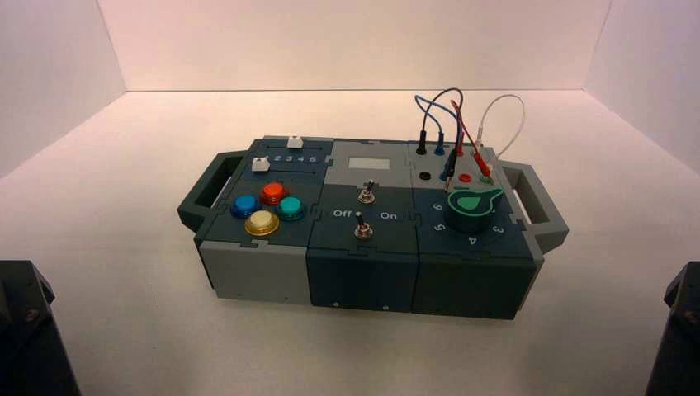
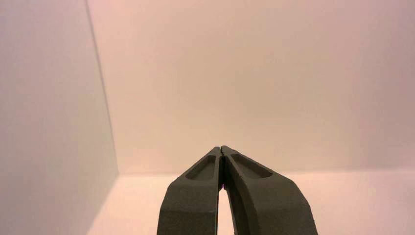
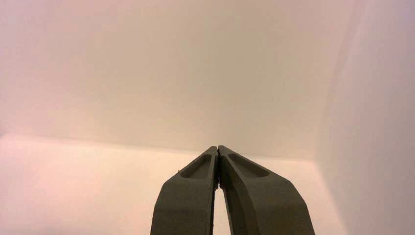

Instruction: Push the red button with the right gripper.

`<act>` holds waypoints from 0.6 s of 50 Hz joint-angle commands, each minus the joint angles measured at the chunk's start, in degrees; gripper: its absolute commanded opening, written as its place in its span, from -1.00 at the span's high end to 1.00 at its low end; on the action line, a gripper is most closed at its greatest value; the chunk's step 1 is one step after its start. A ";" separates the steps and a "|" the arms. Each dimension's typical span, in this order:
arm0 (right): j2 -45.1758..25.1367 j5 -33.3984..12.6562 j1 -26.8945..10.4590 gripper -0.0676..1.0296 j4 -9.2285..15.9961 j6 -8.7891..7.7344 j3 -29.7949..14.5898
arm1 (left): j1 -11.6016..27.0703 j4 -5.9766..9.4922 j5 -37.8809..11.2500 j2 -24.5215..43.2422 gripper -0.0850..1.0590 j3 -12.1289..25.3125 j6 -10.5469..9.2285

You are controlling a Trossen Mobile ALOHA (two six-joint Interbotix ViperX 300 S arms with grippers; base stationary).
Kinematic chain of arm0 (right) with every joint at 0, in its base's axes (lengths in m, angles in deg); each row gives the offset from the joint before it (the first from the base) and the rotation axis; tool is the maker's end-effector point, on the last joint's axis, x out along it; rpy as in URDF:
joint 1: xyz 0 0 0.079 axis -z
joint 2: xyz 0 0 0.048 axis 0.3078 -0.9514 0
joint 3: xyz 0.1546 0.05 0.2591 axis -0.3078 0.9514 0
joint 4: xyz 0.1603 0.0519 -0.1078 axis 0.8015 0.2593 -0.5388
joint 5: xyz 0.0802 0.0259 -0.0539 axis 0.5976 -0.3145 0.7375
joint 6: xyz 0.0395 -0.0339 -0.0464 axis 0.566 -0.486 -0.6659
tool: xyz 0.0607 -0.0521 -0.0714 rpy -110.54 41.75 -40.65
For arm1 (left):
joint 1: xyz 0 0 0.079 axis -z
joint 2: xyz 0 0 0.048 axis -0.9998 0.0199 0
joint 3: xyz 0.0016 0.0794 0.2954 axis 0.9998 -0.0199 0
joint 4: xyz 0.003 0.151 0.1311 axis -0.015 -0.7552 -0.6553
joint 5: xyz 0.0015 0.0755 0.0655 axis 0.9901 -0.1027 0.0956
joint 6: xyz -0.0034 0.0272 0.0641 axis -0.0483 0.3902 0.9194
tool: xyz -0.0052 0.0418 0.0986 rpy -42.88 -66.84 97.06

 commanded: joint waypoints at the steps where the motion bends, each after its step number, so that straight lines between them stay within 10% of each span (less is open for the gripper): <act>1: -2.37 -3.52 -4.48 0.92 0.00 -0.09 -2.99 | 1.49 -0.09 -2.99 1.41 0.90 2.90 0.44; 30: -16.52 -13.80 -22.06 0.92 2.11 0.18 -9.23 | 12.04 0.00 -17.67 6.15 0.91 6.06 0.70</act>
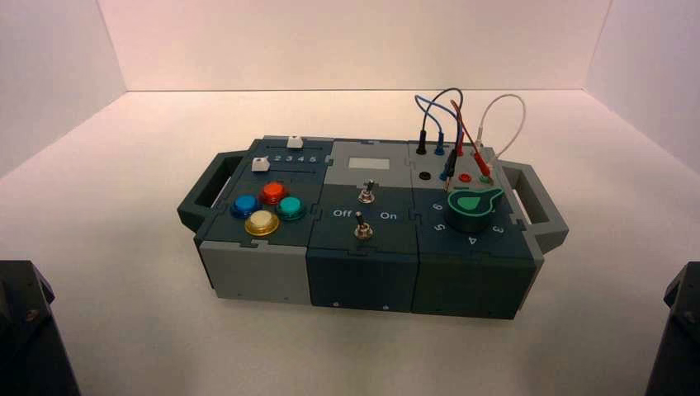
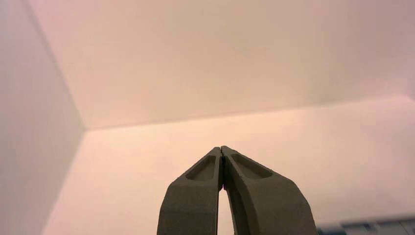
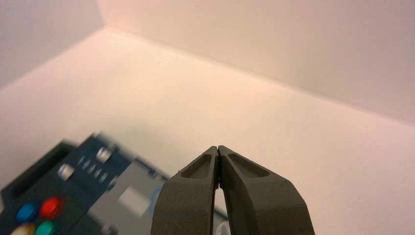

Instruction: Push the red button with the right gripper.

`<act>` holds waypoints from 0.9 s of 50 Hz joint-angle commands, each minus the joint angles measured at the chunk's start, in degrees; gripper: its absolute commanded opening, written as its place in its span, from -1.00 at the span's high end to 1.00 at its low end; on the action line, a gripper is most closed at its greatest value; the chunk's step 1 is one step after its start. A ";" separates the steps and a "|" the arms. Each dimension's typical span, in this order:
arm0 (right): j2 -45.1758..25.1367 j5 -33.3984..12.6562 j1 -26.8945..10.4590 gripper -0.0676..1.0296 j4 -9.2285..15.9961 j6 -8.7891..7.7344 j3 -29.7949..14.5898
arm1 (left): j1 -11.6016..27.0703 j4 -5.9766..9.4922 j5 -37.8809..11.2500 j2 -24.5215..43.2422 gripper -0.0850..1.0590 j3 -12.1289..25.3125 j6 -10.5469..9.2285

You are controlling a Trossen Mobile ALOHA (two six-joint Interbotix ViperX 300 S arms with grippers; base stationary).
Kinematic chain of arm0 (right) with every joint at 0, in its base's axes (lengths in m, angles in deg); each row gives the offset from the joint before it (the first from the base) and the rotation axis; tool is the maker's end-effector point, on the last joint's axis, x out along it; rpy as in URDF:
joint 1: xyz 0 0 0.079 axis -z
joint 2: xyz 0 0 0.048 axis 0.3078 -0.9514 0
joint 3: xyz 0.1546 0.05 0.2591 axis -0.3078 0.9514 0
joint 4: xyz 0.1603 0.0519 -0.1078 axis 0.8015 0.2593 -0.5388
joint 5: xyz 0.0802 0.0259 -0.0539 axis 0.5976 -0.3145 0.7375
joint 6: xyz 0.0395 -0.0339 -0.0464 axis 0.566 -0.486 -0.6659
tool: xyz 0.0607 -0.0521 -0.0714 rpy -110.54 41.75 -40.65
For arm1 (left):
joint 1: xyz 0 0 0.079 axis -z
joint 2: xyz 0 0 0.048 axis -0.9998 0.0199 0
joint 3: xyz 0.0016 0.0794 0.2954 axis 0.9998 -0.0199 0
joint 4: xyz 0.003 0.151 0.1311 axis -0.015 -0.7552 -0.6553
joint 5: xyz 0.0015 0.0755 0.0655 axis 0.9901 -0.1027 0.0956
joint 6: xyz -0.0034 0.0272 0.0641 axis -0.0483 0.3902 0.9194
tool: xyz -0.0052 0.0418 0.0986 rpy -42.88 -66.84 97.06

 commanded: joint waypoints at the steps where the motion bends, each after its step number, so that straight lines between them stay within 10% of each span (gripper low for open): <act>1: -1.58 -1.23 -2.55 0.92 0.88 0.09 -2.90 | 3.78 0.00 -3.52 1.76 0.91 2.55 0.09; 14: -5.01 -5.54 -10.11 0.92 1.05 -0.09 -4.92 | 9.84 0.00 -10.81 8.26 0.91 4.83 0.09; 45: -20.57 -15.82 -23.99 0.92 1.32 -0.09 -14.24 | 9.93 -0.35 -18.37 12.04 0.91 7.47 0.97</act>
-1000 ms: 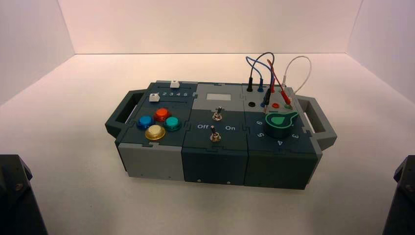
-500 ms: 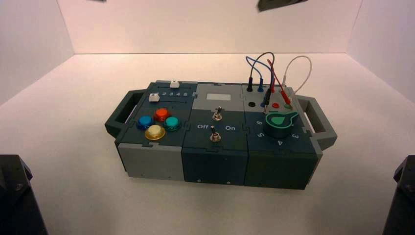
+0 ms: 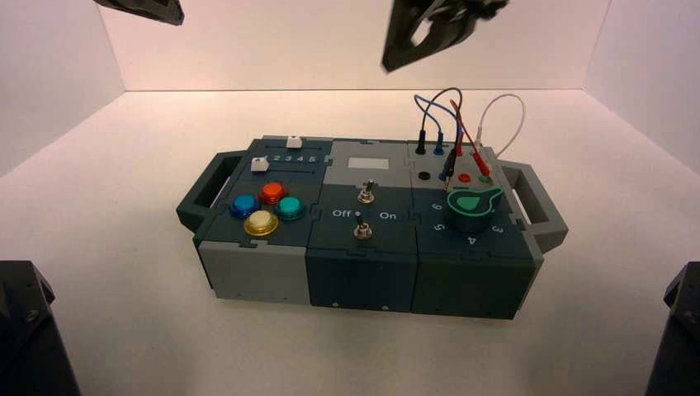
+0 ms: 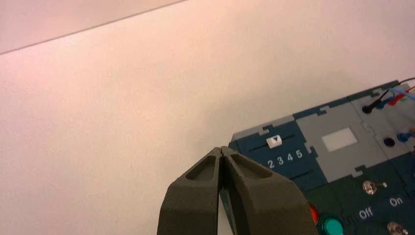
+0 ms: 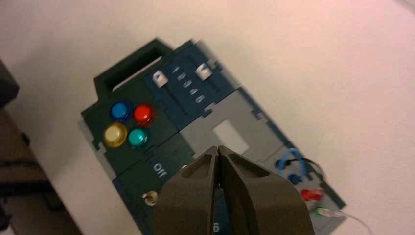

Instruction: Push the red button with the right gripper.

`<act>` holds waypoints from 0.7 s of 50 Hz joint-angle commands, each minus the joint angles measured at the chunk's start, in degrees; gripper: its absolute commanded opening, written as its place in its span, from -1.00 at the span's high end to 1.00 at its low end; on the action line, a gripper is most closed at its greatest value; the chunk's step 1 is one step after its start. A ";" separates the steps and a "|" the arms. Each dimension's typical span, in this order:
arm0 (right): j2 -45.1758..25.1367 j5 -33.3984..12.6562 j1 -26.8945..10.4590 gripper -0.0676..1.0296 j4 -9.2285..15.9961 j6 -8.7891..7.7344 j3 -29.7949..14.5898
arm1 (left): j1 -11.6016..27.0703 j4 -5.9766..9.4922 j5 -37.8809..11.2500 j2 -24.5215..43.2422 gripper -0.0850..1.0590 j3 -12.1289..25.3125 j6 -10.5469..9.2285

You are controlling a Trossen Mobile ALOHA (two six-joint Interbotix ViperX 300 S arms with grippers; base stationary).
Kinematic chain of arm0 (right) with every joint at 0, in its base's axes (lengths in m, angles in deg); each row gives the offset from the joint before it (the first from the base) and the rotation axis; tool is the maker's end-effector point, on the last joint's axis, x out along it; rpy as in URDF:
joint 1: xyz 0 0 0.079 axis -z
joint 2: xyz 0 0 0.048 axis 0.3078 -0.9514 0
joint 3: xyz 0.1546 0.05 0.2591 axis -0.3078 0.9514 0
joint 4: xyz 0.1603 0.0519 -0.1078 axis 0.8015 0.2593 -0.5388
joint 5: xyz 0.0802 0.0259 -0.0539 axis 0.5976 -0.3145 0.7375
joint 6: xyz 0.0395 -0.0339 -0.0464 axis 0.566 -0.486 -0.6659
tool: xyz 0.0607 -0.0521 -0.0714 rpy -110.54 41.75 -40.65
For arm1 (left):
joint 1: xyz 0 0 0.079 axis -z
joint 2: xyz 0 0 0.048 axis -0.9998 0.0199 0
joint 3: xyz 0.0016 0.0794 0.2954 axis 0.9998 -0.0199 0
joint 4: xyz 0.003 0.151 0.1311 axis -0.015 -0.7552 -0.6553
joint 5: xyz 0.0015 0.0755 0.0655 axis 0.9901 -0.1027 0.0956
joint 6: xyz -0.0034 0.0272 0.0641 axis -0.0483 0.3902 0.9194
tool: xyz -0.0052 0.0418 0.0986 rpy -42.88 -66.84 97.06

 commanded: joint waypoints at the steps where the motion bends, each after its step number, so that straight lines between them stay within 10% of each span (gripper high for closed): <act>1: -3.52 -1.58 -2.90 0.92 0.26 -0.09 -4.48 | 0.09 -0.09 -0.88 0.00 0.91 2.20 0.35; 35: -21.62 -6.86 -9.14 0.92 1.76 -0.18 -17.75 | -0.09 -1.32 -11.69 0.97 0.91 4.31 0.62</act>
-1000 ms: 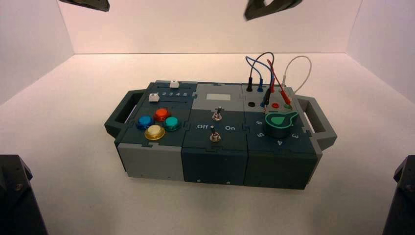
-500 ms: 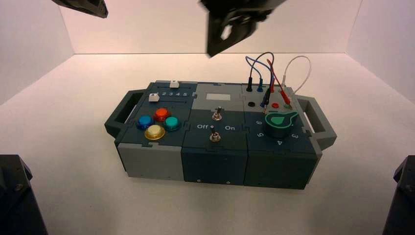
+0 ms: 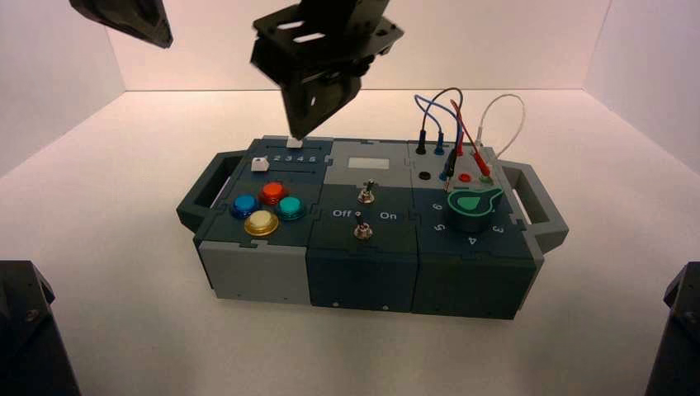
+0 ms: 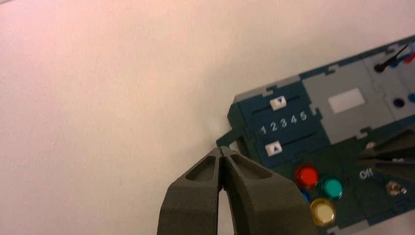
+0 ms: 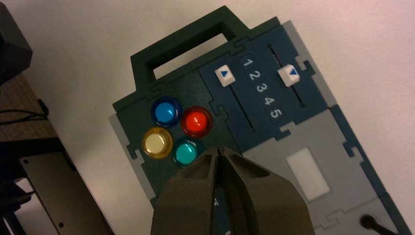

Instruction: Push the red button with the right gripper.

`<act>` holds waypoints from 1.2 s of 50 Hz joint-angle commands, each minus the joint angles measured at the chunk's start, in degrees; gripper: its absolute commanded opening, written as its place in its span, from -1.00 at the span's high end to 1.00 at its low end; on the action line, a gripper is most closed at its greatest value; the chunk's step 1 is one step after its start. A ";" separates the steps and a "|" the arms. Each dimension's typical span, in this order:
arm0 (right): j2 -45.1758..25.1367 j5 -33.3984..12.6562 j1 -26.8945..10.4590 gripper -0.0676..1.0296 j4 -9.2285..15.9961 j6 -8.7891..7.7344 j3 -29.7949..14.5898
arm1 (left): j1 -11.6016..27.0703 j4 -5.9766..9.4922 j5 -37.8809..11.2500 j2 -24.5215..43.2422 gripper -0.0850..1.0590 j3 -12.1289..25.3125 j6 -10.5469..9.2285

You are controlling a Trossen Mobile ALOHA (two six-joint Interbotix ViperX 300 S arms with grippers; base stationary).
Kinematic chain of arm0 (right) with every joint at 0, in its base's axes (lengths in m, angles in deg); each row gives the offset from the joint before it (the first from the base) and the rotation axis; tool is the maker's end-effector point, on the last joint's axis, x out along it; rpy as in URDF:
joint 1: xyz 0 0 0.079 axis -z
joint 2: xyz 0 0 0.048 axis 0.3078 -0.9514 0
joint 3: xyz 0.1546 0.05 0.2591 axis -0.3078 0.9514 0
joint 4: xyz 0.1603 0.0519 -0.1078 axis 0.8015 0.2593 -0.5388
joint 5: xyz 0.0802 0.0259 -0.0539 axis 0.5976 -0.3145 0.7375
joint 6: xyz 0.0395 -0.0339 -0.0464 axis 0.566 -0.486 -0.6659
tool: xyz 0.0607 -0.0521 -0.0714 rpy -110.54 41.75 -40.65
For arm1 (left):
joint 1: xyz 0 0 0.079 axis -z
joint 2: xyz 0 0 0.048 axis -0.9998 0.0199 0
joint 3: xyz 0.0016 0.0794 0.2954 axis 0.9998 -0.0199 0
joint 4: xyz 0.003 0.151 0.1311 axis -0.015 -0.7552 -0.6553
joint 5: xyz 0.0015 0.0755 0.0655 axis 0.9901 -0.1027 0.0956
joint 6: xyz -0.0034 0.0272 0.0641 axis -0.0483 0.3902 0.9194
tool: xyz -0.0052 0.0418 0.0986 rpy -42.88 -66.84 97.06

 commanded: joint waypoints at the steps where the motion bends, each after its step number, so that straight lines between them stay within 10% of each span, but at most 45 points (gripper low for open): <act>1: -0.44 -0.26 -0.53 0.92 0.35 -0.09 -2.46 | -0.18 -0.35 -0.79 -0.09 0.91 2.02 0.35; 60: -11.16 -1.14 -2.72 0.92 4.83 -0.09 -7.29 | -0.35 -0.26 -5.27 -1.49 0.91 2.37 0.53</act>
